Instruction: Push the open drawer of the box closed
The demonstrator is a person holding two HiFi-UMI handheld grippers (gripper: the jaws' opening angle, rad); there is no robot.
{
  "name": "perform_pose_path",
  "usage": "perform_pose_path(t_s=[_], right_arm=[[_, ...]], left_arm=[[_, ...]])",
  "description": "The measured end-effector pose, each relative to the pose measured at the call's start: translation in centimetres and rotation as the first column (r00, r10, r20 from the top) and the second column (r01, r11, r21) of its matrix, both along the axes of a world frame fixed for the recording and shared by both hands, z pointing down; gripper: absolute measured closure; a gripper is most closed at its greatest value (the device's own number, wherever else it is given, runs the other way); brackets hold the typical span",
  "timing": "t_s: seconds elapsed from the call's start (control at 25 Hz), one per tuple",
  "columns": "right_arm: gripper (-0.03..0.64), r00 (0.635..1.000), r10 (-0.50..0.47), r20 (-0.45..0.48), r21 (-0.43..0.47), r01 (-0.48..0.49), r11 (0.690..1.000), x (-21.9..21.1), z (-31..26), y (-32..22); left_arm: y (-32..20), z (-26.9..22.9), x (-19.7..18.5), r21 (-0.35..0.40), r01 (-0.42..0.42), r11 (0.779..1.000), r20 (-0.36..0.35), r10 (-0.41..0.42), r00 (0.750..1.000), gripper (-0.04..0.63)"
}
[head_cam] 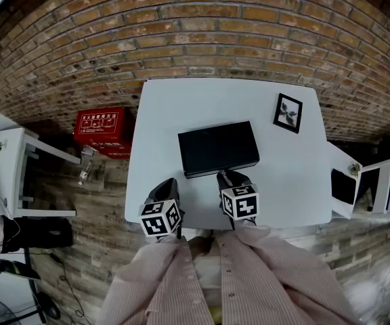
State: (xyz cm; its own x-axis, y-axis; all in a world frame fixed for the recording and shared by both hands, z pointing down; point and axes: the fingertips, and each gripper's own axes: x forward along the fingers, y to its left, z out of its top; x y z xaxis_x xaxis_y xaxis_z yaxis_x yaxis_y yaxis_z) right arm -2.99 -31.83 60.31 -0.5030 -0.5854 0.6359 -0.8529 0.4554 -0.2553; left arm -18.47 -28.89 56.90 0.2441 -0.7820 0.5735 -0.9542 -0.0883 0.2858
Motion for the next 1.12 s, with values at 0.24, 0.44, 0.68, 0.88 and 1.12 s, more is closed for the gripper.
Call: perform_pose_path(t_s=[0.24, 0.44, 0.68, 0.88, 1.12], right_arm=[[0.541, 1.000, 0.007, -0.026, 0.067, -0.005, 0.998, 0.6, -1.0, 0.4], [0.541, 1.000, 0.002, -0.021, 0.132, 0.001, 0.991, 1.5, -2.5, 1.2], [0.582, 0.999, -0.031, 0.041, 0.172, 0.024, 0.985, 2.0, -4.5, 2.6], [0.597, 0.995, -0.040, 0.094, 0.215, 0.019, 0.976, 2.5, -6.8, 2.9], [0.612, 0.984, -0.040, 0.174, 0.273, -0.009, 0.962, 3.3, -10.1, 2.7]], left_arm=[[0.6, -0.3, 0.4, 0.004, -0.030, 1.000, 0.009, 0.030, 1.000, 0.600], [1.4, -1.1, 0.8, 0.031, -0.069, 0.997, 0.031, 0.068, 0.997, 0.600], [2.3, -3.6, 2.4, 0.126, -0.140, 0.982, -0.001, 0.142, 0.990, 0.600], [2.2, -6.6, 2.8, 0.226, -0.160, 0.961, 0.005, 0.163, 0.987, 0.600], [2.0, -9.8, 2.9, 0.312, -0.164, 0.936, 0.013, 0.168, 0.986, 0.600]])
